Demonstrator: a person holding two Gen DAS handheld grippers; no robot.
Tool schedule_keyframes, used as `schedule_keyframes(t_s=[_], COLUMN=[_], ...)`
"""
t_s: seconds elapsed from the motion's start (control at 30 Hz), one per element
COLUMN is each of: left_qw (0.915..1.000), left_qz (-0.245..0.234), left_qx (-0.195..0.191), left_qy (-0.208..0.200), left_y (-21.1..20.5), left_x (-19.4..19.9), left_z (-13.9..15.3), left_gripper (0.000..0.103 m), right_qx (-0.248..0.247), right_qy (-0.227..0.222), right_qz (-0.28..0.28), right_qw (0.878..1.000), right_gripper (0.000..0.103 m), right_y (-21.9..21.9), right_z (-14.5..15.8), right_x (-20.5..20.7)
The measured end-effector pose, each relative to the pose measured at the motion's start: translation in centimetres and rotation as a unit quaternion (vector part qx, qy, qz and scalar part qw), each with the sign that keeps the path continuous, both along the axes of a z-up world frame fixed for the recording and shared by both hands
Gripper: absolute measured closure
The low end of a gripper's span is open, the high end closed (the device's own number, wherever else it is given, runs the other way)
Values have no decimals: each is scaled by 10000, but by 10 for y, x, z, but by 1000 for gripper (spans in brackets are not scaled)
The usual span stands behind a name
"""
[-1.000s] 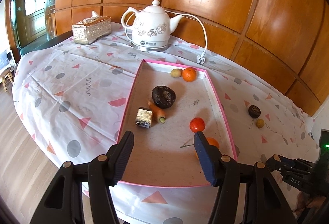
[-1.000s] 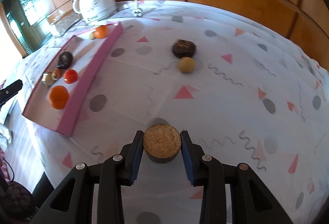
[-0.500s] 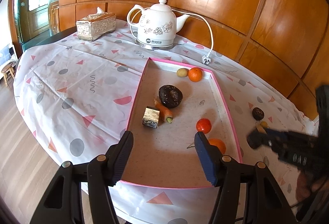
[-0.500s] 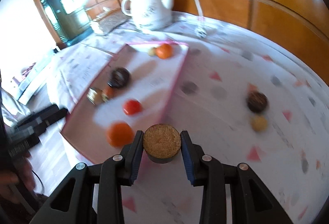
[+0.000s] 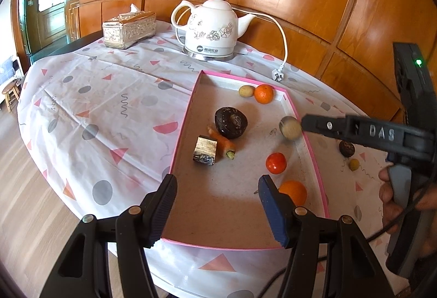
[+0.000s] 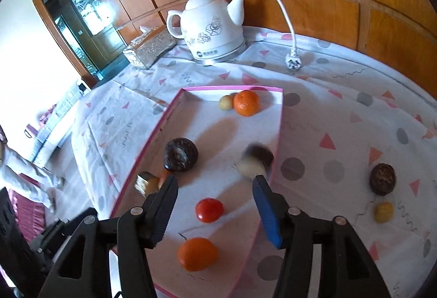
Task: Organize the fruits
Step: 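Withdraw the open right tool from the tray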
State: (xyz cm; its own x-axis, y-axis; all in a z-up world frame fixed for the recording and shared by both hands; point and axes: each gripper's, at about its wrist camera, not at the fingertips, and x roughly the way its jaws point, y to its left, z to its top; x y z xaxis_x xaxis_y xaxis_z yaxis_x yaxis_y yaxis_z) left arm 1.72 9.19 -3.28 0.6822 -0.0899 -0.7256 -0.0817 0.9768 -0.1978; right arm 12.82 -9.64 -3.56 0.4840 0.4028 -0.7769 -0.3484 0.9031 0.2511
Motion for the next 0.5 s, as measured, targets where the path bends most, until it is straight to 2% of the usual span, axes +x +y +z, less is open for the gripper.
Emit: schedule_keyframes(t_s=[0.3, 0.5], left_qw=[9999, 9997], left_qz=[-132, -219], left_qx=[32, 82], left_qy=[-74, -76], left_y=[-10, -16], left_x=[-4, -4], left_z=[5, 7], left_gripper=[40, 40], right_qx=[-224, -474], right_qy=[-11, -290], right_qz=[-268, -480], right_qw=[9994, 9973], right_gripper=[45, 45], right_y=[-23, -38], right_z=[-14, -12], right_x=[-31, -53])
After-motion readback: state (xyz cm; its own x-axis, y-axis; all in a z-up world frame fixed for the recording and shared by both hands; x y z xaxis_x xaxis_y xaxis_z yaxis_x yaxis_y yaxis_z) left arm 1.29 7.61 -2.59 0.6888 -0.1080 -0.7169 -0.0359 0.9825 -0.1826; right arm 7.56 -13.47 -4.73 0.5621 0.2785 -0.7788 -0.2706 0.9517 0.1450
